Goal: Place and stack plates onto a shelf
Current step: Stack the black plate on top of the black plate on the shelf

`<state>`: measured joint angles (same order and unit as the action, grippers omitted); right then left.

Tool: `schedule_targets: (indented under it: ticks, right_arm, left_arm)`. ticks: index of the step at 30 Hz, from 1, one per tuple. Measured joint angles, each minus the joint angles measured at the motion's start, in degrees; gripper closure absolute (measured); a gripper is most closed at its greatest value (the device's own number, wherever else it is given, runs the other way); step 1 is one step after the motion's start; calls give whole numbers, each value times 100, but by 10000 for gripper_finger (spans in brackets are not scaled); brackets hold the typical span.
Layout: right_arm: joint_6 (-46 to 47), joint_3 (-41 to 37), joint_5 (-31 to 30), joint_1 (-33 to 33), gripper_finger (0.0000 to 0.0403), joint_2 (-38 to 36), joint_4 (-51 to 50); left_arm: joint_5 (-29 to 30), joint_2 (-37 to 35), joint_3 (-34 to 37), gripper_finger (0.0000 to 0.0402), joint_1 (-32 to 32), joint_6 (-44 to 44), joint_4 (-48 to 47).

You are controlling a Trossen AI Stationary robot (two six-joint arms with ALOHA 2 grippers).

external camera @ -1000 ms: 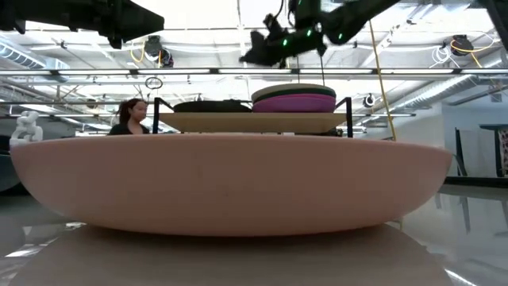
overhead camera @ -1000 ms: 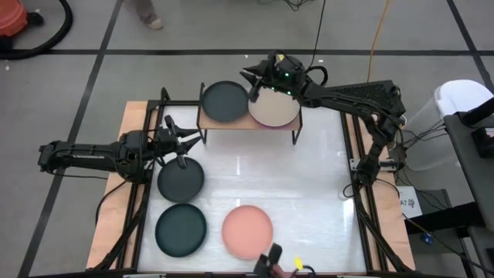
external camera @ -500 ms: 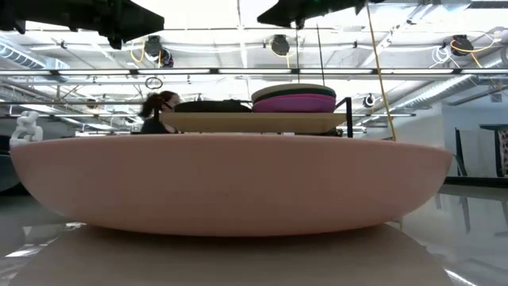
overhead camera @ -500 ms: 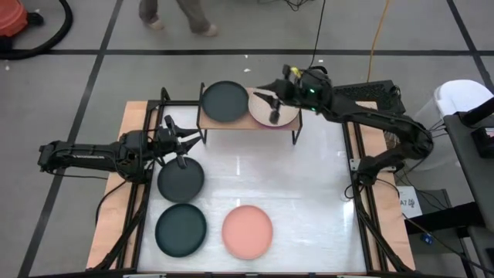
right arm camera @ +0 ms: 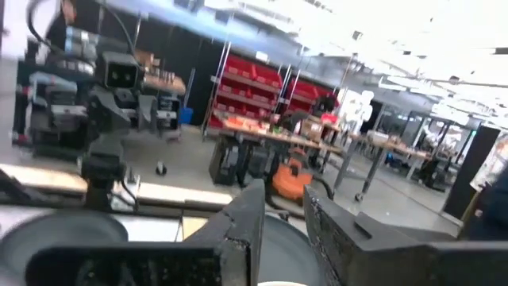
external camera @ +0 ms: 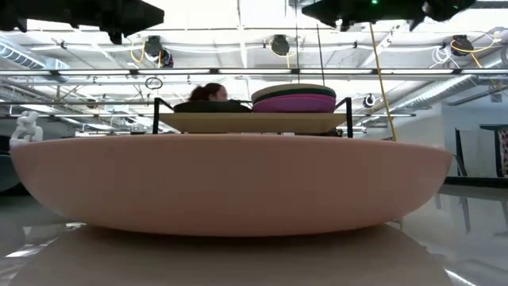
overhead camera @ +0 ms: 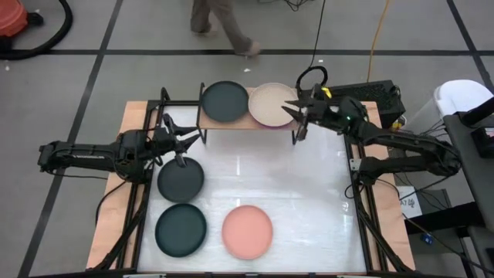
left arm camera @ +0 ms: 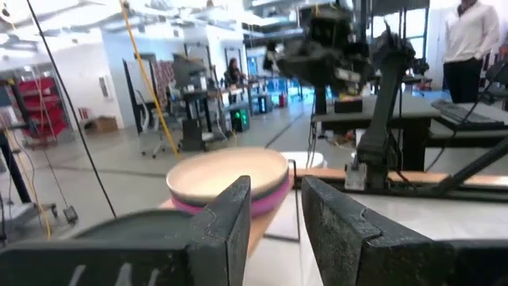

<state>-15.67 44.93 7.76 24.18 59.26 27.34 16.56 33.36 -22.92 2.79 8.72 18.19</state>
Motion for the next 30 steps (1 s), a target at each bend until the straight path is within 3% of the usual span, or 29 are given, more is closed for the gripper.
schedule_targets:
  ticks: [12, 30]
  right_arm:
    - [649, -708, 0, -218, 328, -738, 289]
    - [774, -1072, -16, -740, 328, -775, 285]
  left_arm:
    - [2, 0, 0, 282, 29, 138, 204]
    - [7, 0, 0, 282, 258, 255, 259]
